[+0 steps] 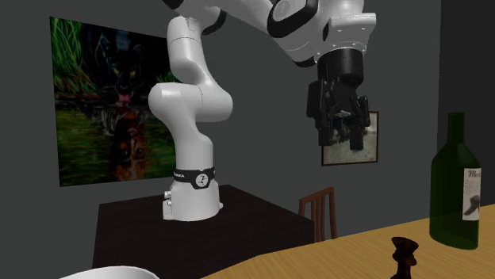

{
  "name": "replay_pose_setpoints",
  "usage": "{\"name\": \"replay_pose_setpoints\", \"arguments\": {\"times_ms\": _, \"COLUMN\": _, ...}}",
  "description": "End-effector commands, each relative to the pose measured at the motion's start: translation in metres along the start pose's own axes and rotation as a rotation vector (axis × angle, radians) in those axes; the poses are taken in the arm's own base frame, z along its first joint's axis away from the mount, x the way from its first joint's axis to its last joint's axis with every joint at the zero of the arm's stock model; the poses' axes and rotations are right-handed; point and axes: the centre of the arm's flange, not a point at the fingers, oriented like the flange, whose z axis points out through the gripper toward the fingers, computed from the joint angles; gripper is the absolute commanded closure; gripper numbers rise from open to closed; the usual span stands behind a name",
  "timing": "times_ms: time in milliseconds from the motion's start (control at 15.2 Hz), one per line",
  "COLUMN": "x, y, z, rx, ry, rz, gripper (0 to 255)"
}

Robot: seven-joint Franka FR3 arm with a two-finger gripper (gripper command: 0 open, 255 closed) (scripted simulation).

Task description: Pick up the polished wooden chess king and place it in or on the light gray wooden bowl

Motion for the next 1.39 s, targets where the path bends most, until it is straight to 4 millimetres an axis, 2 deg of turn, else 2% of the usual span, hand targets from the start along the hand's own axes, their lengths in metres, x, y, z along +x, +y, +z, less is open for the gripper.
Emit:
{"name": "replay_pose_setpoints", "arguments": {"times_ms": 0, "x": 0.007, "y": -0.019, "z": 0.02, "rx": -0.002, "ry": 0.002, "rz": -0.005, "gripper": 0}}
{"name": "replay_pose_setpoints", "arguments": {"times_ms": 660, "x": 0.035, "y": -0.101, "z": 0.121, "rx": -0.025, "ry": 0.006, "rz": -0.033, "gripper": 0}}
{"name": "replay_pose_setpoints", "arguments": {"times_ms": 1122, "x": 0.036, "y": -0.1, "z": 0.158, "rx": -0.025, "ry": 0.006, "rz": -0.033, "gripper": 0}}
{"name": "replay_pose_setpoints", "arguments": {"times_ms": 1320, "x": 0.036, "y": -0.1, "z": 0.161, "rx": -0.025, "ry": 0.006, "rz": -0.033, "gripper": 0}}
